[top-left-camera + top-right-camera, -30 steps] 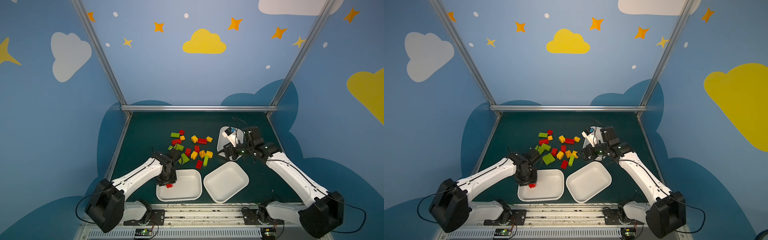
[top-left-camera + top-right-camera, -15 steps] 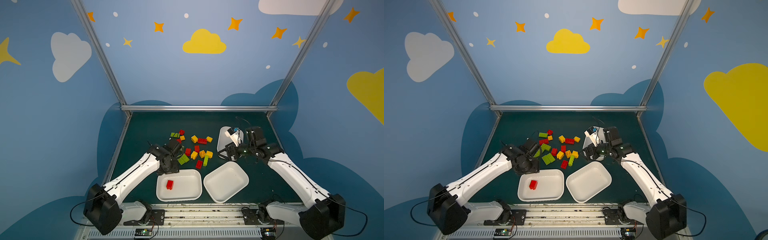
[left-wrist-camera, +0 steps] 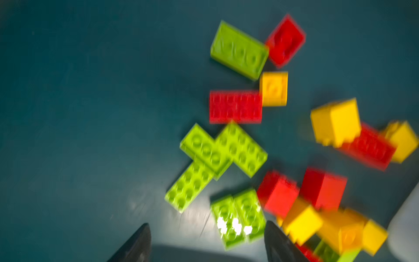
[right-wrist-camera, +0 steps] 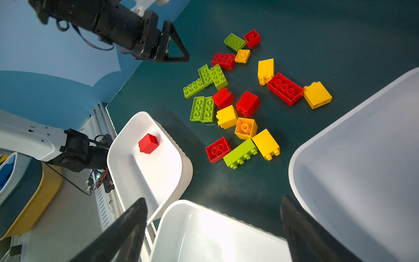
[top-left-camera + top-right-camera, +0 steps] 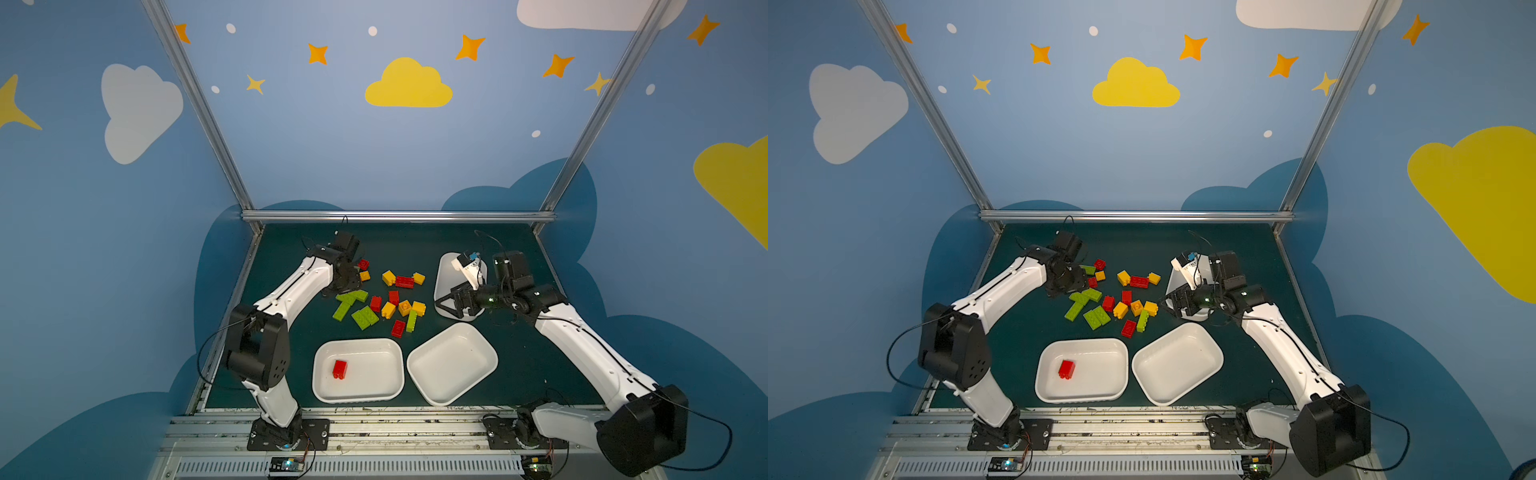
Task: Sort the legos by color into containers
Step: 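Move the left gripper back to the pile and grasp a lime-green brick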
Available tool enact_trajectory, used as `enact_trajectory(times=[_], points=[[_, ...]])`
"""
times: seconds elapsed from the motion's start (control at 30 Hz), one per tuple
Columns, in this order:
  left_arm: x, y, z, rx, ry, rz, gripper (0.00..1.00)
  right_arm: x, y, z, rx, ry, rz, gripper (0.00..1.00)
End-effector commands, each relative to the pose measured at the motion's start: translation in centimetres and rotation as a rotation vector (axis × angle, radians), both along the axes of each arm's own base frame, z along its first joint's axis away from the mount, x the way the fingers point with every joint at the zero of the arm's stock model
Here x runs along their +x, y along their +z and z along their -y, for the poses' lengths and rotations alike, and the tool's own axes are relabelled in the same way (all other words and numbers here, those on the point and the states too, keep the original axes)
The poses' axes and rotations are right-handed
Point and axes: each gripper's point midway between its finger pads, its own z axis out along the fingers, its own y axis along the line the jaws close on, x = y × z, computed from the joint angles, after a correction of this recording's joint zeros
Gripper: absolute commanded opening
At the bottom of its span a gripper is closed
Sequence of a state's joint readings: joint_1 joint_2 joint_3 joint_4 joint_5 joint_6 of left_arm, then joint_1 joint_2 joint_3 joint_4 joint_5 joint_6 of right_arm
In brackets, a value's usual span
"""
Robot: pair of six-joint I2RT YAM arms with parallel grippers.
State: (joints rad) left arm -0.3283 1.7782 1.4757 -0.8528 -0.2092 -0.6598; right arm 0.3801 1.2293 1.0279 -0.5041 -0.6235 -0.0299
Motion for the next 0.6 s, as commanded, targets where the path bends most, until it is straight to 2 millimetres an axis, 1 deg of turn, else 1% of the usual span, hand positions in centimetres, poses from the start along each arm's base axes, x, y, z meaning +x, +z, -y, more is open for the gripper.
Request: enact_trajectory(times=[0.0,0.13,0.23,0.33,0.43,0.57], points=[[3.4,-0.3,0.4,-0.035,0.058,0.033,0.78,0.4,0.8,-0.2,0.020,0.004,0.017,0.90],[5.8,-1.9,0.1,-0.069,0.149,0.015,0.79,0.6,0.8,0.0,0.019,0.001,0.018,0.90],[7.2,-3.1,0.3,-0.121,0.221,0.012,0.81,0.7,0.5,0.1,0.020,-0.001,0.008,0.90],[8.6,-4.1,0.4,-0.147,0.283,0.012,0.81,0.9,0.3,0.2,0.022,-0.004,0.002,0.90],[9.4,-5.4,-0.2,-0.139,0.360,-0.012,0.81,1.0,0.1,0.2,0.024,-0.007,-0.006,0.90],[10.3,-6.6,-1.1,-0.123,0.436,-0.017,0.78,1.2,-0.2,0.4,0.024,-0.008,-0.016,0.90]])
